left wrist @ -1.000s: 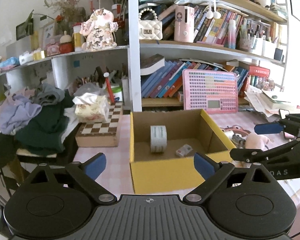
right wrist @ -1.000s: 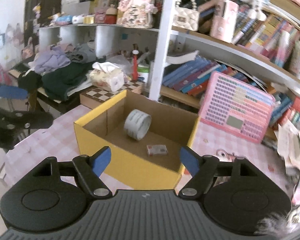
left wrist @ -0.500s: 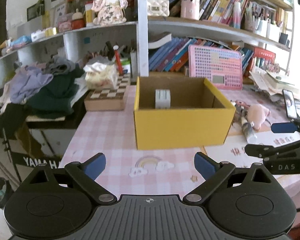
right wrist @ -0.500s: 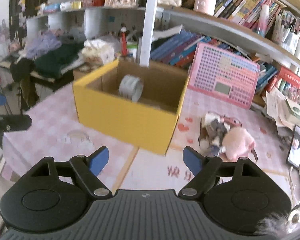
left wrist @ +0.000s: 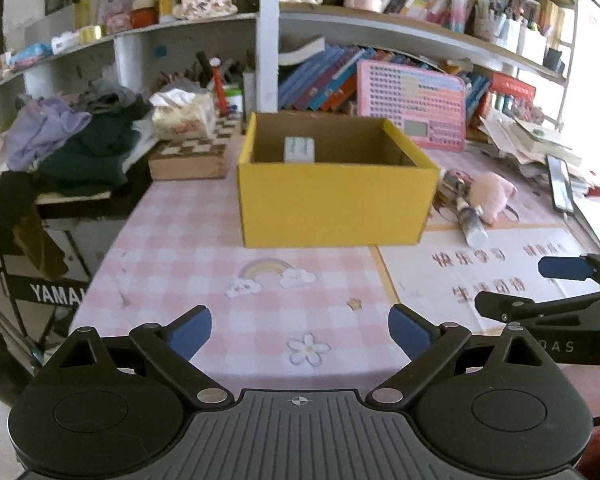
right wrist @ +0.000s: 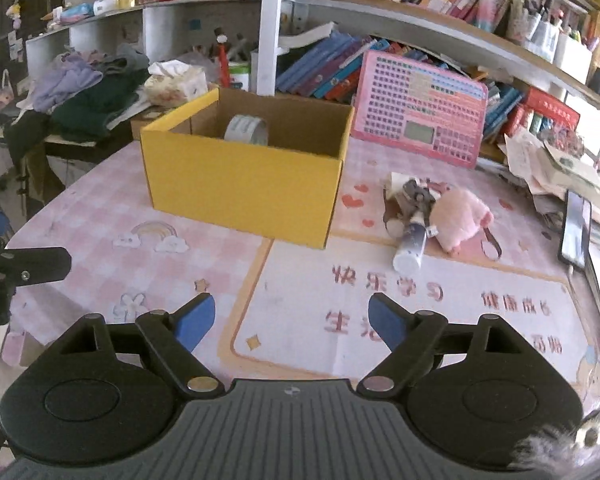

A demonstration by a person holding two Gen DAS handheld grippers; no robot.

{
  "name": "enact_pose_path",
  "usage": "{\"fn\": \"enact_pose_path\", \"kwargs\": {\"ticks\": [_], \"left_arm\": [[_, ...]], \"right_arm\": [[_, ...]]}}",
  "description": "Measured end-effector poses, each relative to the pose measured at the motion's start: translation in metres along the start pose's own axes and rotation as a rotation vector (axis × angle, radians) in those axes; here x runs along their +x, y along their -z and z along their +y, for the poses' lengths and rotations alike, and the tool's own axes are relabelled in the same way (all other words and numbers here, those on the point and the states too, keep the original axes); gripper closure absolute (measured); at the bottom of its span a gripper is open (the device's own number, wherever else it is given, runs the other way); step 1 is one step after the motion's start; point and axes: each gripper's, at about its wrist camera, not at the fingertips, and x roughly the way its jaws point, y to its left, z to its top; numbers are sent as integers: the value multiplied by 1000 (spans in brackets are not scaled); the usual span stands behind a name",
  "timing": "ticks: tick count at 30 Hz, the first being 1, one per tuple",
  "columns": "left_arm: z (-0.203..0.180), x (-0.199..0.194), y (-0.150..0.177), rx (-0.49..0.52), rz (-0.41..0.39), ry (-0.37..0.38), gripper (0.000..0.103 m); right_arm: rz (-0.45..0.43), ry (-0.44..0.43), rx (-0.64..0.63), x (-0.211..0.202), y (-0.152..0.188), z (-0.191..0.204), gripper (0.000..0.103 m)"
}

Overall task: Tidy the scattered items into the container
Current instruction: 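Withdraw both tools and move back toward the plush toy and spray bottle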

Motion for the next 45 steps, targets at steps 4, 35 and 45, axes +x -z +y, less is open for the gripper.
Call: {"fn": "enact_pose_path", "kwargs": {"ticks": [4,35,45], "left_arm": [[-8,3,4,16,21,20,6],[-100,65,-4,162,181,216,6],[-142,93,-18,206,205,255,6]], "right_arm": [[32,15,19,-4,11,-4,19],[177,118,182,13,36,-93,19],[200,139,195,30,32,-138,19]]}}
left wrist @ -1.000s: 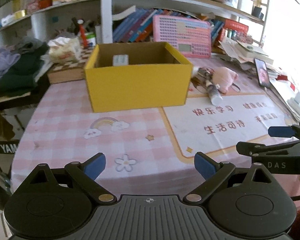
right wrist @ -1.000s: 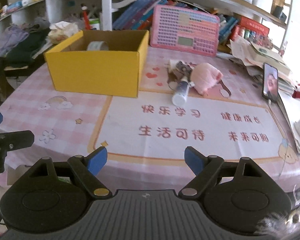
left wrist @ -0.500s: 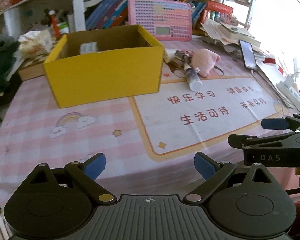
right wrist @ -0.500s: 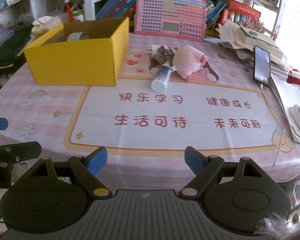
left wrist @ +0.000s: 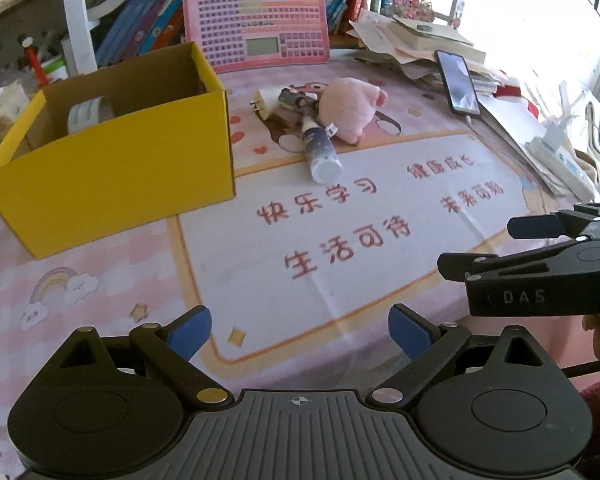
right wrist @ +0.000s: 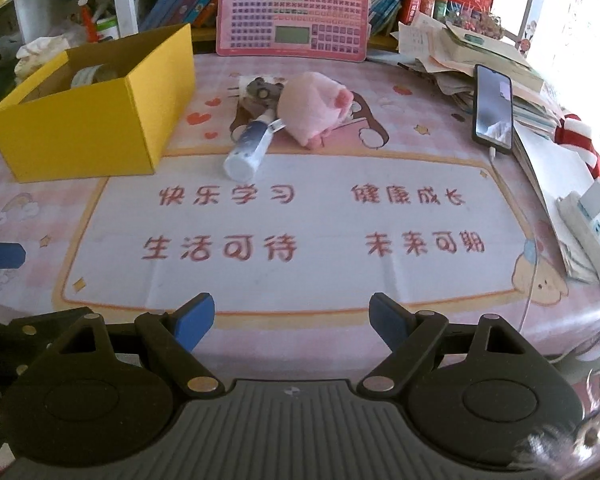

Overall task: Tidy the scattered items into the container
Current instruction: 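Withdraw both tools and move back toward the plush toy and spray bottle, then grasp the spray bottle with the left tool while the right tool grasps the pink plush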

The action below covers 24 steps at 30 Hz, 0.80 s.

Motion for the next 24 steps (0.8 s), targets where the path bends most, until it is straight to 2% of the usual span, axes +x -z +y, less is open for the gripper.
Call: {"fn": "enact_pose_path", "kwargs": {"ticks": [6,13,24], "left_arm": [[-11,20,-24,-18,-18,-7,6],[-29,55,-50,-32,1,-6,6],[-51,95,-97,-21,-5,-97,6]], "right_arm": [[-3,-11,-30,17,-19,-18,19],[18,-10,-31,41,-36,-51,19],[24,-69,23,77,-62,-91,19]]}}
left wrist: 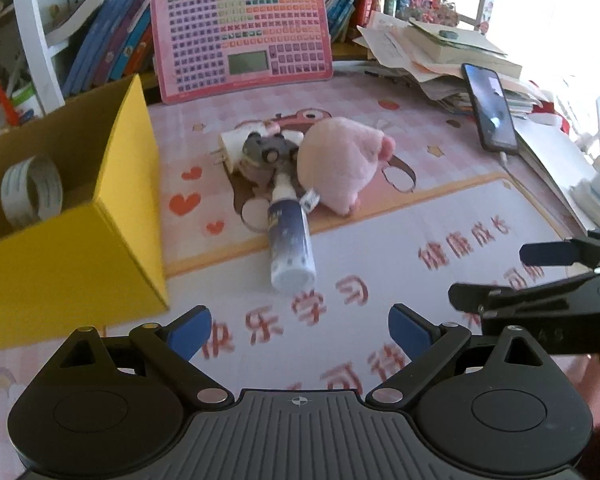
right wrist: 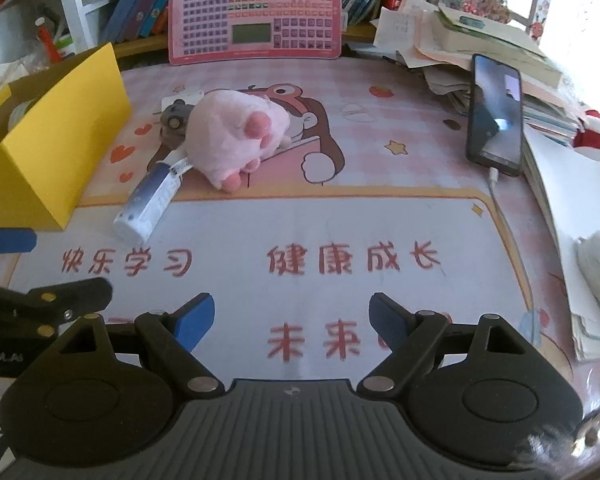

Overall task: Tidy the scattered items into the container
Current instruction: 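Grasp the spray bottle with the left tool while the right tool grasps the pink plush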

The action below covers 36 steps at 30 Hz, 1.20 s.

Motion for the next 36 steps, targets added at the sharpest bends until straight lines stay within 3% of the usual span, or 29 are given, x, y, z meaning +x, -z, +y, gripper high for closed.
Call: {"fn": "enact_pose_path", "kwargs": {"ticks": [15,19,24,29,36], "left_arm": [[-1,36,-37,-43,17,-108,8],[-5,47,-45,-21,21,-130,16],[-17,68,-54,-25,35,-164,23],[-26,88,-62,-28,66,-185,29],[-13,100,-57,-56,119,-155,35]], "right_arm": [[-84,-117,19,35,-73,-19,19],[-102,-178,24,44,-94,-10,18],[-53,-248,81,71,-114,-2,16],[3,-235,136,99,-126,1,14],[104,-259,267,131,-128,-9,9]]}}
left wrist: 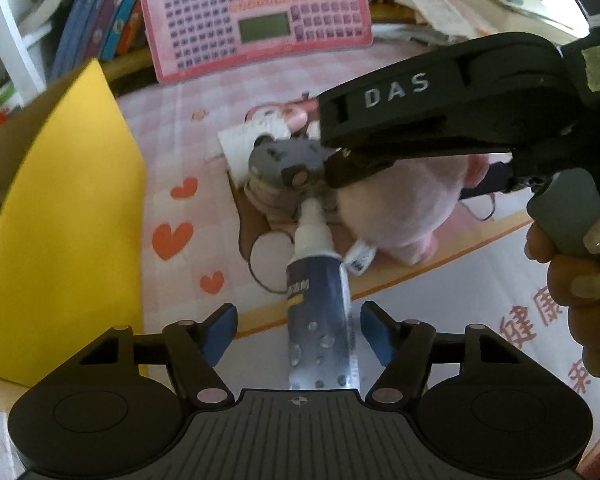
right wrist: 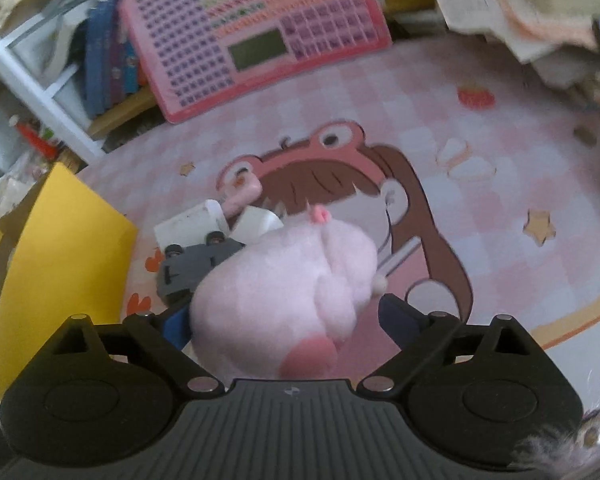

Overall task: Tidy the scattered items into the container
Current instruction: 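Grasp the spray bottle with the left tool while the right tool grasps the pink plush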

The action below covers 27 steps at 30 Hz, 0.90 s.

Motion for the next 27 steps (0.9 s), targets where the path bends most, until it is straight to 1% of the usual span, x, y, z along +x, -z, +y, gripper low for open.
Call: {"fn": "enact_pose_path", "kwargs": {"ticks": [1,3,4,6,7,8,9,11,13,15,20,23,27], "left_arm": [[2,0,0,-4,3,6,35],[4,0,-1,1,4,20,35],[6,0,-1,0,3,27,35],[11,1,0,-6,2,56,40],[12,0,1,-1,-3,58,46],[12,-1,1,10,-7,64,54],[14,-1,0,17,-7,72,57],[16,-3,1,22,-7,86,72],[20,-5,2,12,-3,100,72],[26,-7,6,-12,5,136,72],[36,-24,17,-80,6,195,72],[45,-35,24,-145,3,222,72],[48,-49,31,-168,-9,231,72]], "right_arm": [[3,-1,13,2,0,-2,10],[-1,-1,3,1,0,-1,17],[0,-6,-7,0,0,-1,23],[-13,-20,-14,-3,1,-3,29],[-16,-25,-17,-6,1,-5,35],[-21,-25,-22,-9,2,-6,38],[-27,-19,-34,-14,4,-8,39],[-38,6,-61,-22,9,-11,40],[-32,33,-91,-28,16,-15,40],[-37,49,-123,-37,24,-19,40],[-60,46,-205,-66,46,-17,40],[-51,27,-194,-76,58,-15,40],[-24,13,-190,-79,69,-9,40]]}}
